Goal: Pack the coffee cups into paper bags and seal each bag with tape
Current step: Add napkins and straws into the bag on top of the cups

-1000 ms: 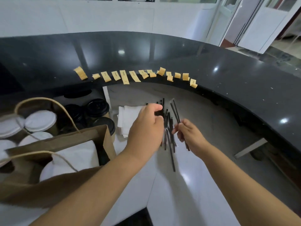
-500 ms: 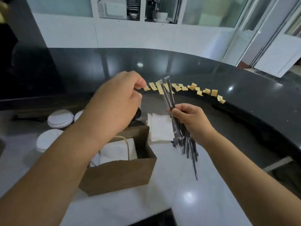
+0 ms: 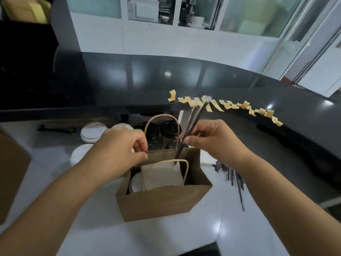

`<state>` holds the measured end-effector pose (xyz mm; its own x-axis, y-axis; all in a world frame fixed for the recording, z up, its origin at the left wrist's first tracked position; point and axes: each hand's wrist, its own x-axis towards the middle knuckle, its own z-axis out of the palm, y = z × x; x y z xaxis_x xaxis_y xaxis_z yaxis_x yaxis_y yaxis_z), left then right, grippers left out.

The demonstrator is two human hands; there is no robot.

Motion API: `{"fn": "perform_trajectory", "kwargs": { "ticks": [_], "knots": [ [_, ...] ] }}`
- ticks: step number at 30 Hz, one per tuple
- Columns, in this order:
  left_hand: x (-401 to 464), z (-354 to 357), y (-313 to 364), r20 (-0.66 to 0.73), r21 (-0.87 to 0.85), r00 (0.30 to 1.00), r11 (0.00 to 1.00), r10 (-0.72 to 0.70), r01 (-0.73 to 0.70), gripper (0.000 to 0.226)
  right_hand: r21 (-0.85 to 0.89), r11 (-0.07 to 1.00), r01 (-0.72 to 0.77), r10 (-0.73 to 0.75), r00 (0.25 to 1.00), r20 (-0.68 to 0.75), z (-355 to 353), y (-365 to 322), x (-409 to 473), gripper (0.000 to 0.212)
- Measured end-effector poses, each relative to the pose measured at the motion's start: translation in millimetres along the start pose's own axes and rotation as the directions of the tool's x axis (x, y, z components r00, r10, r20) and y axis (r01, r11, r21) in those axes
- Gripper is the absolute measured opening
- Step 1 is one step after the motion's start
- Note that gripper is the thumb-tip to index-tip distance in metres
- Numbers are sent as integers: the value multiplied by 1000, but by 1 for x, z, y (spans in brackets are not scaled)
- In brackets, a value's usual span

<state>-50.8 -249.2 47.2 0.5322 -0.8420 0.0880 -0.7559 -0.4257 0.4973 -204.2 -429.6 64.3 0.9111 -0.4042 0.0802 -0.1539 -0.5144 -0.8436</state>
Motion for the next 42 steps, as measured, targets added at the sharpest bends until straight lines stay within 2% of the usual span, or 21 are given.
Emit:
{"fn": "perform_trajectory", "kwargs": {
  "ticks": [2,4,7,10,12,16,18,23,28,31,36,42],
  "knots": [
    [-1,3,-9,79,51,996,997,47,-51,19,-169,985,-37,53,995,90,10,3,4,10],
    [-3,7,-16,141,103,988,992,59,-74,22,-300,954,-8,57,987,152,19,6,7,6],
    [-6,11,-26,229,64,973,998,13,-28,57,-459,886,73,49,967,249,36,10,14,7],
    [-9,15,-35,301,11,953,999,33,-38,96,-605,785,136,81,945,317,54,12,20,8],
    [-9,18,-44,312,-84,947,995,71,-47,116,-669,725,160,125,926,357,66,12,25,11],
    [-11,24,-61,303,-191,947,980,108,-51,122,-727,671,144,278,860,428,75,13,35,10],
    [-13,26,-65,294,-245,945,967,141,-68,124,-731,671,121,320,843,433,79,16,38,7],
    [-12,27,-71,306,-342,934,937,186,-75,121,-700,713,42,388,808,443,84,20,39,17],
    [-14,28,-71,398,-397,897,918,192,-20,115,-659,750,-51,361,866,345,75,19,35,19],
    [-11,31,-71,403,-434,890,901,212,-18,113,-612,782,-115,345,898,272,62,17,28,18],
    [-4,38,-68,363,-499,889,864,279,-67,110,-407,877,-255,281,960,5,31,7,6,15],
    [9,56,-54,315,-548,886,827,341,-123,94,-236,939,-251,199,954,-225,2,15,-11,19]
  ]
}}
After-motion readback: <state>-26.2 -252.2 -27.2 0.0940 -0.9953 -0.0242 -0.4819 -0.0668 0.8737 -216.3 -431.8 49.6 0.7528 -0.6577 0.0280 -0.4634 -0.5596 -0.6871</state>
